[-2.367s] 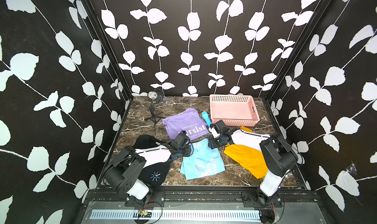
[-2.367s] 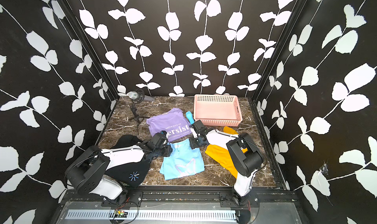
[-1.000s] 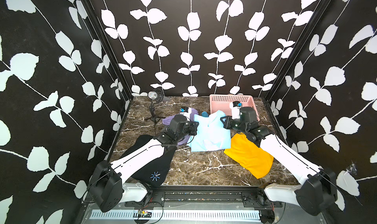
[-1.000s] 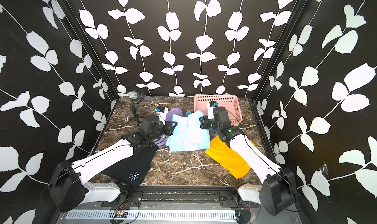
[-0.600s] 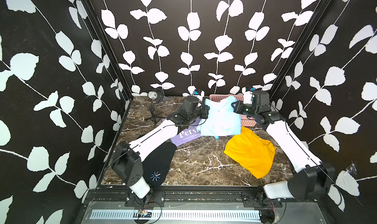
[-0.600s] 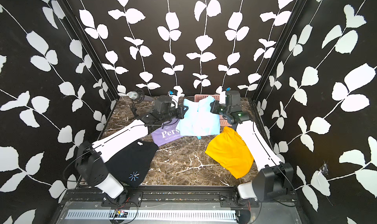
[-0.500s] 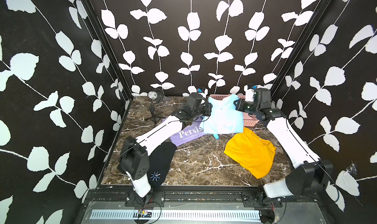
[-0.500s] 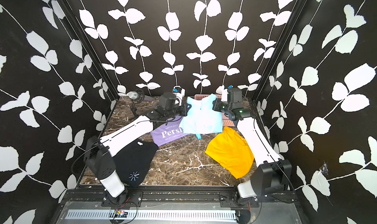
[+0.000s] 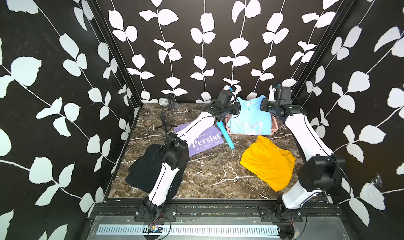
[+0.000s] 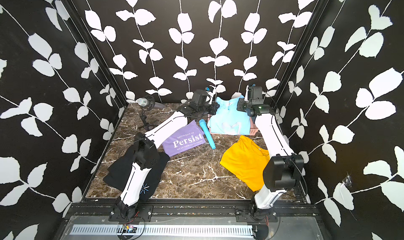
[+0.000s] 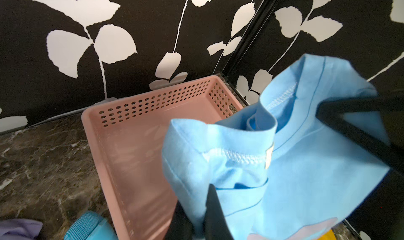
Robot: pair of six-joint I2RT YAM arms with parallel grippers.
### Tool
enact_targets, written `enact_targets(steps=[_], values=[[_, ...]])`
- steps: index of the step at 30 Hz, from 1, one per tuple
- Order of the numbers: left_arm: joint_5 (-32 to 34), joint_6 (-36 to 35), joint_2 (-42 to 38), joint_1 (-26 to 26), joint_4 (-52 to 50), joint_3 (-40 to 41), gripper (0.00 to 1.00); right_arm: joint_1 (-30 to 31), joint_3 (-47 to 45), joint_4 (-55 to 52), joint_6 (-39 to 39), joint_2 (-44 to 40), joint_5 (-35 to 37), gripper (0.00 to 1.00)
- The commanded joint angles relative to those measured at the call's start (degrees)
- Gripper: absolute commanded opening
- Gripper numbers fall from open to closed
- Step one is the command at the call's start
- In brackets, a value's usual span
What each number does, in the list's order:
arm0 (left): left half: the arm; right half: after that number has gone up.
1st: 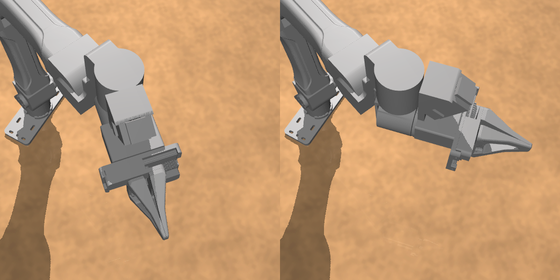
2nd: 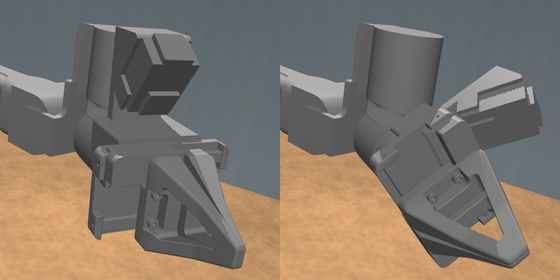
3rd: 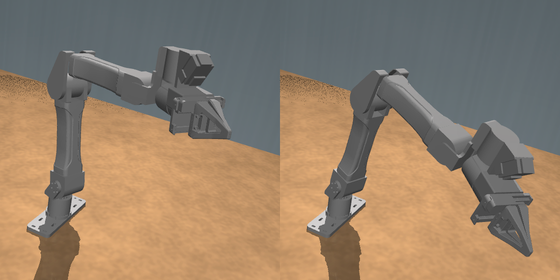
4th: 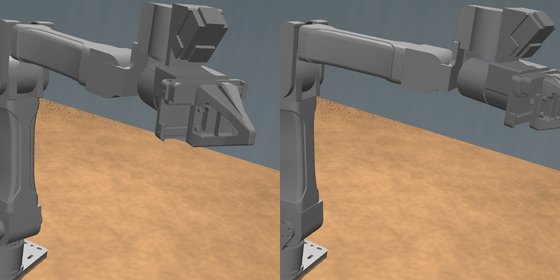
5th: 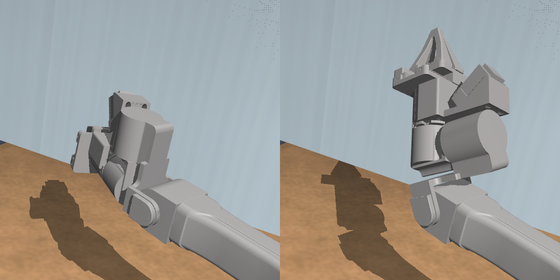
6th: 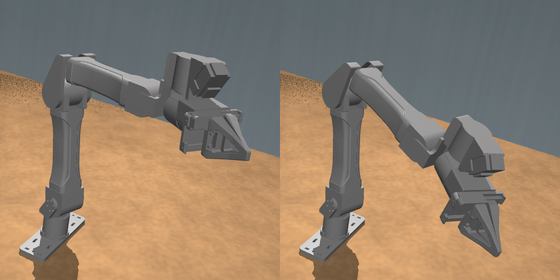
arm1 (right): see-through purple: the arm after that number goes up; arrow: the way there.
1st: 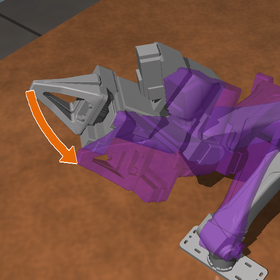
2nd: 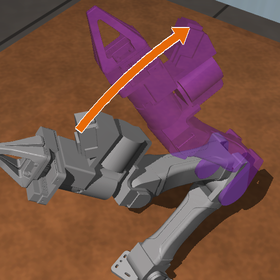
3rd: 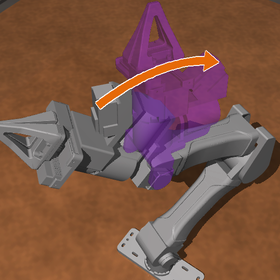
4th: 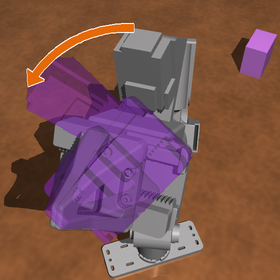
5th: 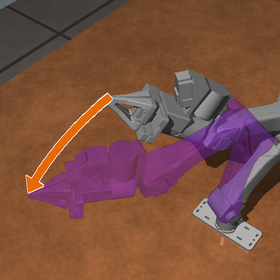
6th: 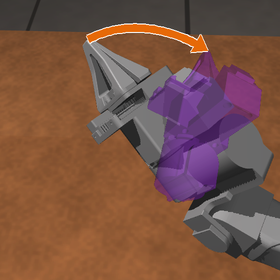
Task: Put the folded t-shirts into the basket
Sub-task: Place the T-shirt in the bin.
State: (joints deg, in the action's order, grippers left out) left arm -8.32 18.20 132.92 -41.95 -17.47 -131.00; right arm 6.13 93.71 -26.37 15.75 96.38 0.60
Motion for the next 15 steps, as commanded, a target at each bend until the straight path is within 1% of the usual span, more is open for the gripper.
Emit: enact_targets(steps=[1,5,8,9,11,15], values=[[0.71,-3.3,2.15,0.31,1.55,-3.82,0.0,-0.4,2.05,3.04,-3.1,2.21,6.14,0.0],[1.87,-4.34,7.33,1.29,4.78,-8.18,0.0,-0.62,3.02,5.51,-4.37,5.37,8.95,0.0],[0.51,-2.54,12.33,1.44,6.89,-12.59,0.0,-0.83,3.54,8.02,-5.37,8.6,10.81,0.0],[-0.05,-1.9,13.82,3.06,7.4,-13.6,0.0,-0.9,3.7,8.55,-5.58,9.71,10.94,0.0],[-0.7,-1.46,16.15,3.56,8.67,-14.92,0.0,-0.99,4.23,9.99,-6.14,12.01,11.14,0.0],[0.41,-4.42,20.0,3.72,11.01,-16.11,0.0,-1.1,5.91,13.27,-7.53,16.97,11.12,0.0]])
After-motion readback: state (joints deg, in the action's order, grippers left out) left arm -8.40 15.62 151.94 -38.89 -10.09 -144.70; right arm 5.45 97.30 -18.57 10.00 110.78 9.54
